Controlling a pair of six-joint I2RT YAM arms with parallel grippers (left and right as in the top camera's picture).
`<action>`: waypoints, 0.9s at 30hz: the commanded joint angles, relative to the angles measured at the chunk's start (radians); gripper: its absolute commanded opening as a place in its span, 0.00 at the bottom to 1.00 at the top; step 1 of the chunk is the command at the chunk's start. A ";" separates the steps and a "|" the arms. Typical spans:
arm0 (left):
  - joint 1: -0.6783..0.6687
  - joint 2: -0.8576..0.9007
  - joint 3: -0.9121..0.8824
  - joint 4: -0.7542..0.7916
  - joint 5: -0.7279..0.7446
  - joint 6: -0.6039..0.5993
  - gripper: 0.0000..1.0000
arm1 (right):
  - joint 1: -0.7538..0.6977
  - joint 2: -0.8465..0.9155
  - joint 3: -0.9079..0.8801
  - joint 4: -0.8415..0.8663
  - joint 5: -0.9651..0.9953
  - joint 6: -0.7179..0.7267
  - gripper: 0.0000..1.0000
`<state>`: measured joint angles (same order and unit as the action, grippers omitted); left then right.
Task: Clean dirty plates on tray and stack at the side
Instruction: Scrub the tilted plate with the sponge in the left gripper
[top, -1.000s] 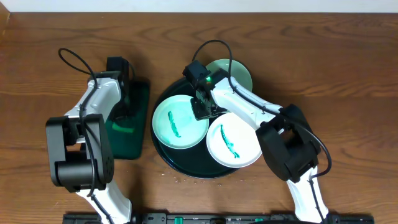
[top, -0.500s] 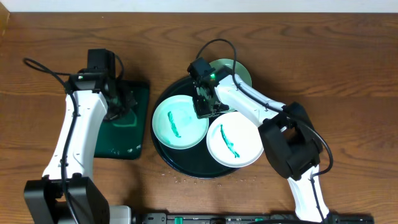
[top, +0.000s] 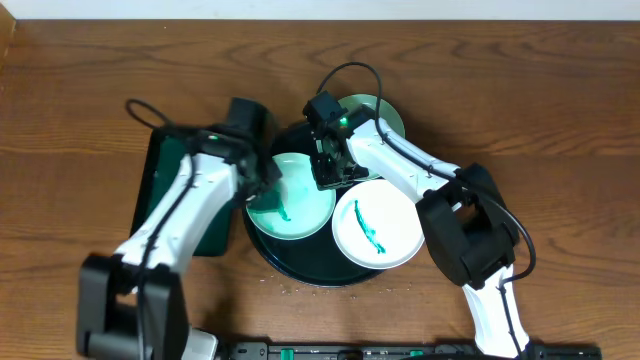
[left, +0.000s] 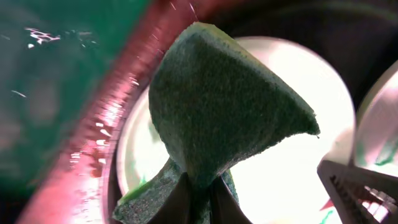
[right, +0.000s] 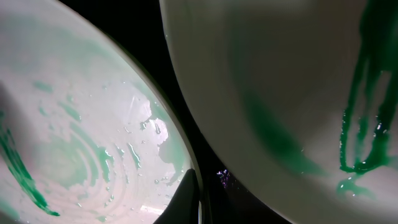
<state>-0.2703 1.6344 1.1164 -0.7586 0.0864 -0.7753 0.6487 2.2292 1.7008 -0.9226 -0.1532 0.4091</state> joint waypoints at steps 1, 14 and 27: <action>-0.058 0.083 -0.015 0.042 -0.024 -0.077 0.08 | -0.002 0.029 0.005 0.006 -0.058 -0.006 0.01; -0.098 0.179 0.026 0.013 0.027 0.277 0.07 | -0.002 0.029 0.005 0.006 -0.058 -0.006 0.01; -0.098 0.186 0.000 -0.050 -0.137 -0.020 0.07 | -0.056 0.051 -0.005 -0.029 -0.237 -0.048 0.01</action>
<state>-0.3824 1.7935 1.1336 -0.8120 -0.1150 -0.8417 0.6022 2.2433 1.7008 -0.9531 -0.2943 0.3950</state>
